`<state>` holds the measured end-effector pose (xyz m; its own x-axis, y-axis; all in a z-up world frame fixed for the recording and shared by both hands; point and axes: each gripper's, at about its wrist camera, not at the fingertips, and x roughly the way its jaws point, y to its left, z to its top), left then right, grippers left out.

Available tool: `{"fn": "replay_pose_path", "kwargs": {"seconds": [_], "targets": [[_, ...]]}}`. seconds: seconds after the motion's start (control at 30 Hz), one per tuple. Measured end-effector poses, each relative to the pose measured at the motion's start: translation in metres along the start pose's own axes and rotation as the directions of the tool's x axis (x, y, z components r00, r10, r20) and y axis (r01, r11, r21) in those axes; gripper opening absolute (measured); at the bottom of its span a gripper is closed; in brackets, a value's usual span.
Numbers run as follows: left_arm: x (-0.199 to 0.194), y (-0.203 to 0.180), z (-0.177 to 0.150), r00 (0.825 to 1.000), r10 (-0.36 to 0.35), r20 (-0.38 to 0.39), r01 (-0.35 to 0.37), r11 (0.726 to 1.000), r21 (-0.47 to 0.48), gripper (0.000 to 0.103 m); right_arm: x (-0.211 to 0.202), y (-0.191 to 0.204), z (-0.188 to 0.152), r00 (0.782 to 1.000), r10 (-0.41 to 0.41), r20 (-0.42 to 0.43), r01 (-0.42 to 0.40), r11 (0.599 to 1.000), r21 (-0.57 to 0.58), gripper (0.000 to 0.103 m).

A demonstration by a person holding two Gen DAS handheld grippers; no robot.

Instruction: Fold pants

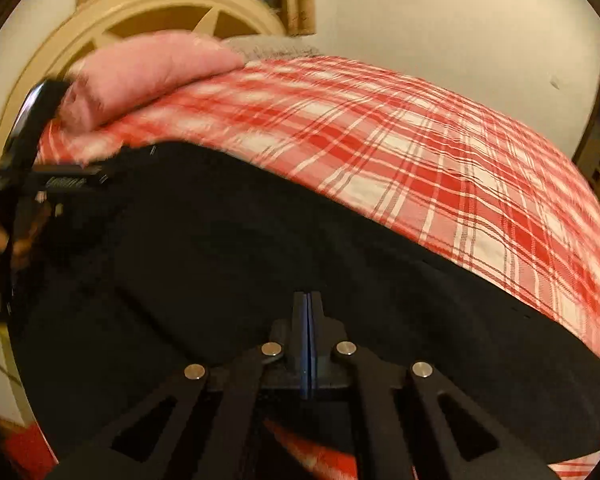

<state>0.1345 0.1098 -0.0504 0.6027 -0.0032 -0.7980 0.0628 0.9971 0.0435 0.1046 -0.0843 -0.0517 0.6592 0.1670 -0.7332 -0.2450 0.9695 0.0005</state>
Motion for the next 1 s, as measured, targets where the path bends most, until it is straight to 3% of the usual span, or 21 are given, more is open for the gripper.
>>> {"fn": "replay_pose_path", "kwargs": {"seconds": [0.1,0.17,0.23,0.27,0.43,0.57,0.6,0.7,0.83,1.0], "targets": [[-0.008,0.013,0.005,1.0,-0.012,0.007,0.013,0.998,-0.058,0.103,0.024,-0.03,0.026,0.997,0.065,-0.034,-0.061,0.992,0.109,0.003],[-0.014,0.016,0.008,1.0,-0.005,0.022,0.007,0.998,-0.07,0.103,0.045,-0.046,0.04,0.991,0.117,-0.057,-0.108,0.984,0.141,0.014],[-0.016,0.015,0.009,1.0,-0.003,0.026,0.005,0.998,-0.06,0.103,0.072,-0.061,0.05,0.978,0.183,-0.095,-0.166,0.973,0.163,0.05],[-0.016,0.014,0.009,1.0,0.0,0.024,0.002,0.999,-0.052,0.103,0.079,-0.063,0.051,0.977,0.187,-0.103,-0.169,0.972,0.16,0.055],[-0.011,0.006,0.006,1.0,-0.003,0.015,0.003,1.0,0.003,0.103,0.108,-0.065,0.052,0.967,0.175,-0.184,-0.166,0.984,0.062,0.058],[-0.003,0.005,0.008,1.0,-0.011,0.003,0.011,1.0,-0.013,0.103,0.111,-0.06,0.05,0.979,0.098,-0.18,-0.109,0.993,-0.052,0.058],[0.0,0.006,0.009,1.0,-0.012,-0.001,0.012,1.0,-0.021,0.103,0.11,-0.058,0.048,0.98,0.089,-0.179,-0.102,0.993,-0.066,0.051],[0.002,0.01,0.007,1.0,-0.019,-0.008,0.018,0.999,-0.043,0.103,0.102,-0.052,0.047,0.981,0.052,-0.186,-0.075,0.99,-0.117,0.003],[-0.005,0.02,0.006,1.0,-0.029,0.002,0.029,0.998,-0.063,0.103,0.069,-0.037,0.035,0.991,0.024,-0.132,-0.047,0.983,-0.177,0.002],[-0.023,0.034,0.014,0.998,-0.057,0.039,0.061,0.992,-0.111,0.103,-0.001,-0.005,0.002,0.995,0.093,-0.032,-0.097,0.979,-0.179,0.002]]}}
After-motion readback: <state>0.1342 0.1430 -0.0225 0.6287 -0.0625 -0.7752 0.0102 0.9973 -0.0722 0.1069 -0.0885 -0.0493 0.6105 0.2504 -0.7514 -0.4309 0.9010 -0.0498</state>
